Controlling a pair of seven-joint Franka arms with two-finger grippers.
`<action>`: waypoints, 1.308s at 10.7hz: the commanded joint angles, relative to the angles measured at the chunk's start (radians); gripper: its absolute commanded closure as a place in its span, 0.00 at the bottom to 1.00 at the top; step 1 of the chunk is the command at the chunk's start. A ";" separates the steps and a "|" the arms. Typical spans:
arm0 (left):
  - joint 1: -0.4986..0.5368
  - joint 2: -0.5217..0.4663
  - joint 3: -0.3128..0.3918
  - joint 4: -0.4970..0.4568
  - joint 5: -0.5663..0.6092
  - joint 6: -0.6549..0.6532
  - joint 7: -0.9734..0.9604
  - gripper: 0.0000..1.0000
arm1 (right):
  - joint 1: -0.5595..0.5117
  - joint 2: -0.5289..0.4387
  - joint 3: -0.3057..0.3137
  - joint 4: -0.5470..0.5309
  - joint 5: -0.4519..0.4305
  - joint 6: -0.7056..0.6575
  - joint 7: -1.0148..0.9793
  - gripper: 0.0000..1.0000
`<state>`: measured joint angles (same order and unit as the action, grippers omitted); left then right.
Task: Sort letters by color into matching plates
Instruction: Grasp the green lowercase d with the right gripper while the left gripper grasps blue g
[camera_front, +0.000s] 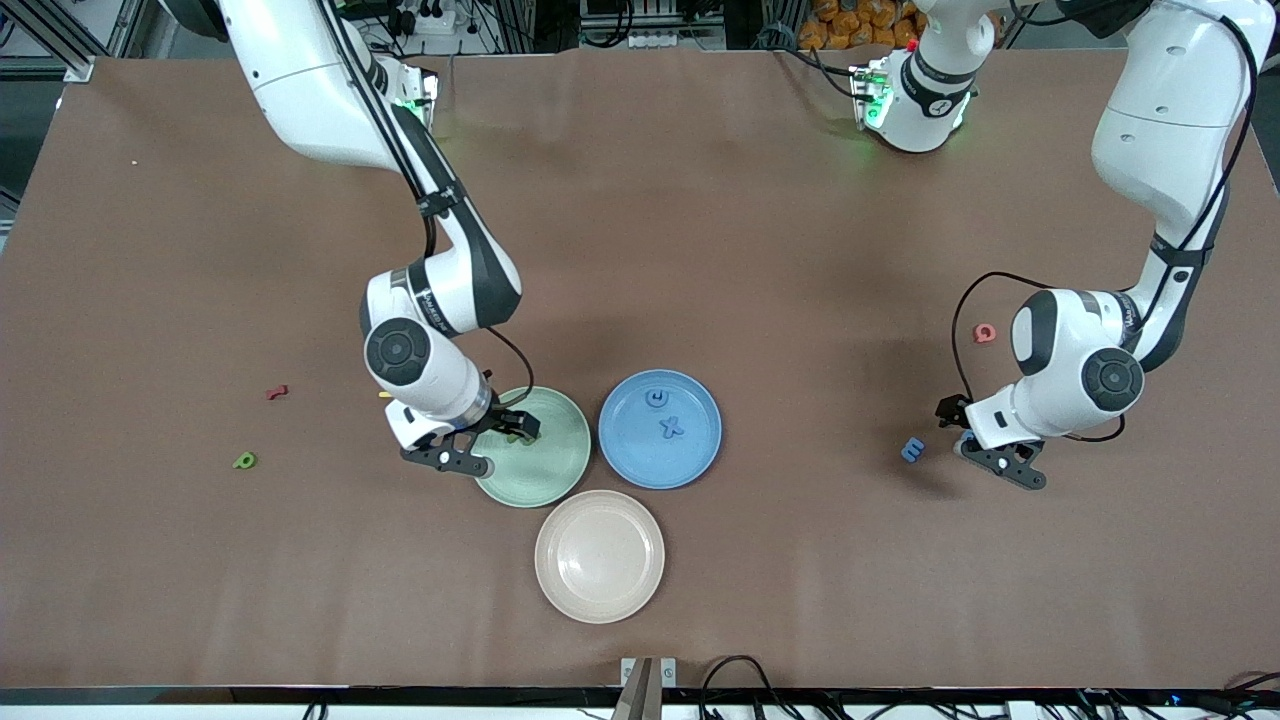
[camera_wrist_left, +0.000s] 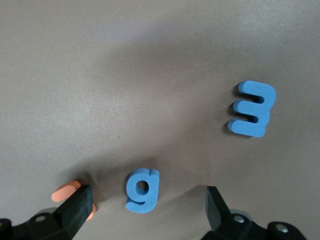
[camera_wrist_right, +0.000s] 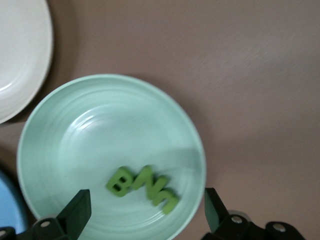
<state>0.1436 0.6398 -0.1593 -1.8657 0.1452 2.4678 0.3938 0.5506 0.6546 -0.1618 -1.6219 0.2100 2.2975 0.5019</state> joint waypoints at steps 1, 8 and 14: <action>0.008 0.011 -0.002 -0.009 0.027 0.017 0.005 0.05 | -0.075 -0.024 -0.033 0.011 -0.015 -0.047 -0.135 0.00; -0.004 0.006 -0.003 -0.013 0.028 0.016 -0.142 1.00 | -0.319 -0.055 -0.073 0.011 -0.012 -0.046 -0.351 0.00; -0.036 -0.028 -0.005 -0.001 0.027 0.000 -0.242 1.00 | -0.517 -0.046 -0.073 0.031 -0.003 -0.041 -0.353 0.00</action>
<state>0.1310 0.6322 -0.1648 -1.8618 0.1526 2.4702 0.2347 0.0962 0.6159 -0.2500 -1.6049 0.2098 2.2634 0.1483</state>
